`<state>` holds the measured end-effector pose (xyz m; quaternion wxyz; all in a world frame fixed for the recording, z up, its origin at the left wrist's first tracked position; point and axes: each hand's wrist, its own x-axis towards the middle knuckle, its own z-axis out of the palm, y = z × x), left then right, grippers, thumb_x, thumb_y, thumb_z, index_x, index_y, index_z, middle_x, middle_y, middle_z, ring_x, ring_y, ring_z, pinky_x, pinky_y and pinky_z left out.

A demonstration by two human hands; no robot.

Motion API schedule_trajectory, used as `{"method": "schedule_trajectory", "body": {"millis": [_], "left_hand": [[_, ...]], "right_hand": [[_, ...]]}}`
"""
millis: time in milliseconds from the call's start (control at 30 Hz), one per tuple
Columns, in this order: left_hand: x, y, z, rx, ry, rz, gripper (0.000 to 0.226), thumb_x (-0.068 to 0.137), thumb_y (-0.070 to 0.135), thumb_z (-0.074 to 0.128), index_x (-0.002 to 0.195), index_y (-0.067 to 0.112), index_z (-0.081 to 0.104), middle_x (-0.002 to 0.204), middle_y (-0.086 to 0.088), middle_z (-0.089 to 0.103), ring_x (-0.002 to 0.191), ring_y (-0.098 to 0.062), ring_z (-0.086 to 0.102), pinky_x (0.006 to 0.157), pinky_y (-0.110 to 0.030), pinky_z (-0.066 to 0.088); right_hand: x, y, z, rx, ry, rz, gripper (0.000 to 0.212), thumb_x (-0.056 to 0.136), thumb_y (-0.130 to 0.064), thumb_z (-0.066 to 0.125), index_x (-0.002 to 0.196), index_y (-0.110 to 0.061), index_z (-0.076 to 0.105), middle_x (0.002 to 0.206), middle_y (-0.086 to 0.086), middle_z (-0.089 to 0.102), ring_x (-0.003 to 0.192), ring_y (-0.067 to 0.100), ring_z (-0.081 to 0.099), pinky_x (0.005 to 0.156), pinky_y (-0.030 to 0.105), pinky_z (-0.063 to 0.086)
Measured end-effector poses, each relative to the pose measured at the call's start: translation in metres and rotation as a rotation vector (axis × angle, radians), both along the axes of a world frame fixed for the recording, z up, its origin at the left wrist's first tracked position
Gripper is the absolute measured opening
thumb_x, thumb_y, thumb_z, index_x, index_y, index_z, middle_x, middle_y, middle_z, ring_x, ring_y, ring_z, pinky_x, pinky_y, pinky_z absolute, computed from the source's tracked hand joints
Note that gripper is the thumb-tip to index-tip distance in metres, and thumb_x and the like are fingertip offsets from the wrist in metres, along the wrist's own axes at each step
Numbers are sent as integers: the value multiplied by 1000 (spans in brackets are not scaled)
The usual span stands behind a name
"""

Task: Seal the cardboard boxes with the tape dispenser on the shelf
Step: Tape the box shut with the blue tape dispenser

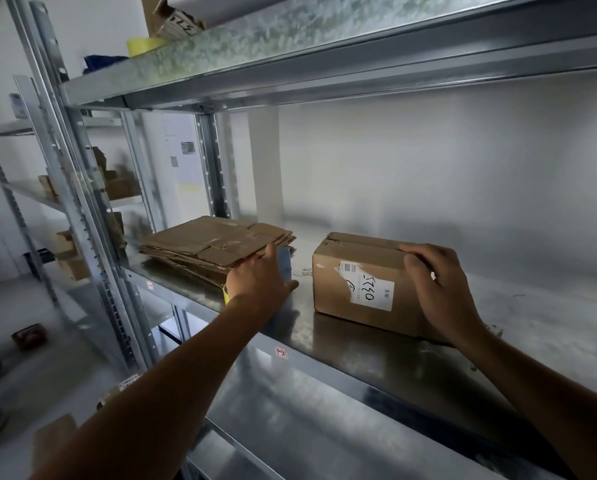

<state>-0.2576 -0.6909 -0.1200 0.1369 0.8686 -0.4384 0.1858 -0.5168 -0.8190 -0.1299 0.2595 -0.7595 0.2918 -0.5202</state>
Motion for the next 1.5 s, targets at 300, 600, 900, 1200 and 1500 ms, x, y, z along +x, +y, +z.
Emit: {"method": "schedule_trajectory", "body": {"millis": [300, 600, 900, 1200, 1500], "left_hand": [[22, 12, 14, -217, -68, -192, 65, 89, 68, 60, 141, 37, 36, 118, -4, 70, 92, -25, 71, 72, -38, 57], [-30, -33, 92, -357, -111, -688, 77, 79, 83, 52, 146, 47, 43, 107, 4, 74, 85, -24, 71, 75, -34, 57], [-47, -119, 105, -66, 32, -1126, 74, 83, 63, 67, 149, 39, 45, 127, 13, 67, 101, -11, 67, 91, -36, 60], [-56, -162, 99, -102, 38, -1366, 71, 77, 71, 67, 142, 50, 47, 124, 21, 67, 103, -8, 67, 87, -35, 61], [-56, -172, 92, -207, 14, -1475, 72, 74, 72, 68, 140, 62, 43, 124, 27, 66, 103, -2, 67, 86, -29, 60]], "right_hand": [[-8, -1, 0, -17, 17, -6, 24, 102, -35, 52, 116, -30, 70, 122, 1, 55, 104, -23, 47, 82, -6, 32], [-43, -18, 7, 29, 0, -94, 25, 104, -29, 51, 98, -51, 61, 111, -11, 55, 104, -2, 53, 89, 16, 40], [-70, -34, 17, 84, 45, -97, 21, 106, -25, 48, 106, -41, 60, 117, -13, 58, 113, 2, 52, 94, 23, 44], [-93, -46, 37, 203, -182, -30, 28, 102, -25, 59, 129, -29, 63, 124, -10, 69, 121, 8, 62, 101, 29, 50], [-84, -61, 62, 306, -18, 94, 36, 101, -30, 57, 137, -28, 62, 129, -8, 69, 123, 14, 63, 108, 48, 49]]}}
